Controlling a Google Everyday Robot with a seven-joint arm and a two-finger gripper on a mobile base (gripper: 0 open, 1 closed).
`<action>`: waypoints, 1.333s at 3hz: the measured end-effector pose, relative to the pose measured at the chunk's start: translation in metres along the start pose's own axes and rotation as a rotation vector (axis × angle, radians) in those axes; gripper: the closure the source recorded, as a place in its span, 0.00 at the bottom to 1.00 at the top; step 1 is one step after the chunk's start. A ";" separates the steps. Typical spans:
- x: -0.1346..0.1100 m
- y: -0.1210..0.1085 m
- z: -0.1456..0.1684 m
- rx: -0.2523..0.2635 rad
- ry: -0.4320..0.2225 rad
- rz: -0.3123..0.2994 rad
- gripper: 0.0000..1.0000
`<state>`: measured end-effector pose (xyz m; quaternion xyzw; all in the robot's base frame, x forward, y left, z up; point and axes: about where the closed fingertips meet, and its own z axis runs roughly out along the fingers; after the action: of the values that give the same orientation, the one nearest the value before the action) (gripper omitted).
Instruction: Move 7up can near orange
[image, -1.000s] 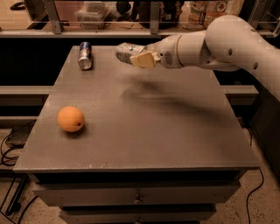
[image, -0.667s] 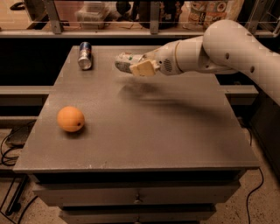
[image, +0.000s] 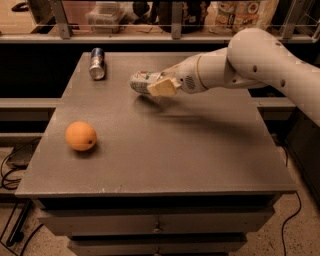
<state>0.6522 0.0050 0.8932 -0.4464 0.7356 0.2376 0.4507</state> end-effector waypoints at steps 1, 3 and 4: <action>0.001 0.005 0.002 -0.016 -0.003 0.003 0.97; 0.007 0.088 0.021 -0.244 -0.047 0.065 0.51; 0.008 0.113 0.024 -0.305 -0.057 0.080 0.28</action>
Offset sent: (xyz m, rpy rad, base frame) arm -0.1053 0.0798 -0.0302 0.1695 0.2034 0.2673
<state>0.5635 0.0750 0.8688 -0.4732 0.6950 0.3769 0.3887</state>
